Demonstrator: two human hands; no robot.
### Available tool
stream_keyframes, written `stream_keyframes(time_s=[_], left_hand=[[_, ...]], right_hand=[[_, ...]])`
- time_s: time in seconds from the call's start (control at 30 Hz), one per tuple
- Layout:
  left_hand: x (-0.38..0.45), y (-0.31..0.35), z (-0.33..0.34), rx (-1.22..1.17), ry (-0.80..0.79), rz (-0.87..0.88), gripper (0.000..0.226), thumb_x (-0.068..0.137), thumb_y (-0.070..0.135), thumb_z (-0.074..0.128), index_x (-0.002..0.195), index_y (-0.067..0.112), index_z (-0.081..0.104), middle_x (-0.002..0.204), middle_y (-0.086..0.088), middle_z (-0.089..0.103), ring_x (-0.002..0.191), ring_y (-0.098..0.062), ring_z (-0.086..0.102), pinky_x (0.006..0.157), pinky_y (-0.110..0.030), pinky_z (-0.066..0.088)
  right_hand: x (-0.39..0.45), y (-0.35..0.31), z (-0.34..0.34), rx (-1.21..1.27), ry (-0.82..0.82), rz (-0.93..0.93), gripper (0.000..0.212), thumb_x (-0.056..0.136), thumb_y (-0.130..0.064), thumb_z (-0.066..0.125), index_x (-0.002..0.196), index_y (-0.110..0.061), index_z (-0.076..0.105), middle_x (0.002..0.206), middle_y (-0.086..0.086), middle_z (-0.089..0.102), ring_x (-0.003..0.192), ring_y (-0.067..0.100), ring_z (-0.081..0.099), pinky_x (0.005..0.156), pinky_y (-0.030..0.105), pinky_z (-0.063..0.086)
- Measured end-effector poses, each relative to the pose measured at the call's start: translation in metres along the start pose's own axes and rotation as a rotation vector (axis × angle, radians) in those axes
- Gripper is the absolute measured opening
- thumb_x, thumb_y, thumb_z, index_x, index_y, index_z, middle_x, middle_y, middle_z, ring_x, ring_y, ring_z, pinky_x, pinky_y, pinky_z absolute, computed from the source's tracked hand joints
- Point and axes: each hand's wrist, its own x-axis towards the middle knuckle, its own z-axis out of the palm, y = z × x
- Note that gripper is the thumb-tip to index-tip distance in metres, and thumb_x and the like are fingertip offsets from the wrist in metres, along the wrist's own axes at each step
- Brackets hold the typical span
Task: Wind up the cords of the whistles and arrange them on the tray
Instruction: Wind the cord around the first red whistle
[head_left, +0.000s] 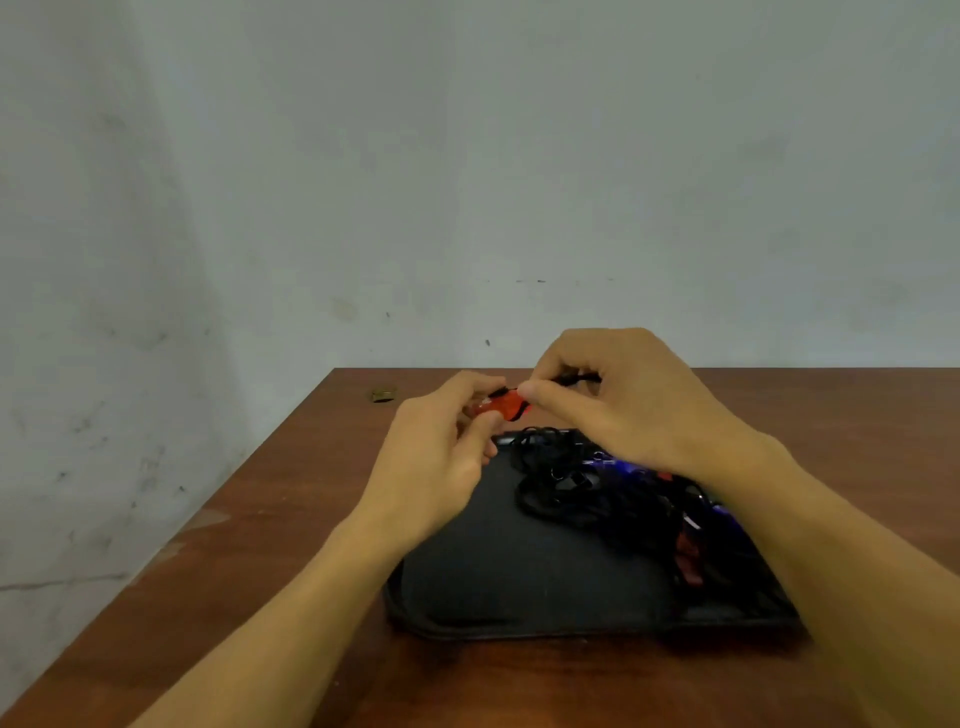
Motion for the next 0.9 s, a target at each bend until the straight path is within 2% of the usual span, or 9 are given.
stream_keyframes(time_s=[0.1, 0.23, 0.33, 0.43, 0.53, 0.6, 0.73, 0.83, 0.9], left_hand=[[-0.011, 0.006, -0.003, -0.023, -0.078, 0.070, 0.033, 0.096, 0.006, 0.060, 0.113, 0.034, 0.061, 0.080, 0.004, 0.070, 0.071, -0.010, 0.069, 0.073, -0.031, 0.058], [-0.021, 0.004, -0.004, -0.086, -0.143, 0.109, 0.026, 0.096, 0.002, 0.060, 0.117, 0.015, 0.062, 0.083, 0.000, 0.071, 0.074, -0.014, 0.070, 0.074, -0.027, 0.058], [-0.024, 0.005, -0.003, -0.175, -0.143, 0.087, 0.026, 0.095, -0.002, 0.060, 0.117, 0.012, 0.063, 0.081, -0.002, 0.072, 0.074, -0.016, 0.070, 0.075, -0.027, 0.058], [-0.024, 0.006, -0.003, -0.299, -0.123, 0.050, 0.024, 0.094, -0.004, 0.059, 0.113, 0.010, 0.064, 0.081, -0.007, 0.073, 0.073, -0.021, 0.071, 0.075, -0.028, 0.057], [-0.023, 0.007, -0.002, -0.459, -0.062, -0.002, 0.021, 0.093, -0.006, 0.059, 0.110, 0.004, 0.063, 0.082, -0.015, 0.074, 0.070, -0.024, 0.072, 0.070, -0.027, 0.057], [-0.021, 0.005, 0.000, -0.598, -0.020, -0.071, 0.020, 0.092, -0.006, 0.058, 0.110, 0.001, 0.063, 0.083, -0.021, 0.073, 0.068, -0.026, 0.071, 0.065, -0.029, 0.057], [-0.019, 0.001, 0.002, -0.732, 0.033, -0.187, 0.018, 0.092, -0.005, 0.058, 0.109, -0.002, 0.063, 0.084, -0.023, 0.073, 0.069, -0.024, 0.070, 0.065, -0.029, 0.058], [-0.019, -0.001, 0.001, -0.733, 0.059, -0.252, 0.018, 0.094, -0.003, 0.058, 0.111, -0.003, 0.063, 0.084, -0.020, 0.074, 0.071, -0.025, 0.071, 0.066, -0.028, 0.060], [-0.017, -0.005, 0.000, -0.588, 0.098, -0.261, 0.016, 0.094, -0.002, 0.059, 0.110, -0.001, 0.061, 0.083, -0.017, 0.074, 0.070, -0.025, 0.072, 0.066, -0.029, 0.060]], right_hand=[[0.007, 0.001, -0.005, 0.148, -0.030, 0.018, 0.016, 0.087, -0.042, 0.071, 0.079, -0.028, 0.073, 0.076, -0.015, 0.071, 0.075, 0.002, 0.065, 0.069, 0.013, 0.046], [0.008, 0.007, 0.003, 0.389, -0.113, 0.115, 0.024, 0.083, -0.040, 0.076, 0.075, -0.018, 0.074, 0.072, 0.001, 0.072, 0.066, 0.021, 0.066, 0.067, 0.028, 0.053], [0.002, 0.012, 0.018, 0.643, -0.190, 0.292, 0.030, 0.077, -0.046, 0.076, 0.066, -0.019, 0.070, 0.059, 0.001, 0.059, 0.048, 0.012, 0.042, 0.047, 0.020, 0.036], [-0.004, 0.016, 0.038, 0.883, -0.171, 0.448, 0.034, 0.072, -0.050, 0.073, 0.055, -0.023, 0.062, 0.057, -0.001, 0.040, 0.049, 0.009, 0.026, 0.047, 0.022, 0.017], [-0.014, 0.015, 0.059, 1.051, -0.066, 0.478, 0.029, 0.084, -0.039, 0.067, 0.065, -0.016, 0.066, 0.053, -0.004, 0.036, 0.046, 0.006, 0.023, 0.047, 0.025, 0.012], [-0.018, 0.013, 0.068, 0.954, 0.067, 0.431, 0.030, 0.089, -0.034, 0.066, 0.077, -0.006, 0.068, 0.052, -0.007, 0.044, 0.044, 0.005, 0.032, 0.044, 0.022, 0.021], [-0.028, 0.010, 0.083, 0.512, 0.254, 0.174, 0.023, 0.099, -0.025, 0.058, 0.079, -0.023, 0.068, 0.066, -0.006, 0.063, 0.059, 0.010, 0.056, 0.058, 0.023, 0.046], [-0.037, 0.013, 0.088, 0.245, 0.226, 0.016, 0.013, 0.101, -0.025, 0.056, 0.096, -0.025, 0.068, 0.081, -0.011, 0.065, 0.074, 0.012, 0.061, 0.066, 0.027, 0.049], [-0.042, 0.015, 0.087, 0.053, 0.166, -0.037, 0.014, 0.100, -0.030, 0.054, 0.106, -0.026, 0.066, 0.092, -0.016, 0.065, 0.082, 0.007, 0.062, 0.071, 0.025, 0.050]])
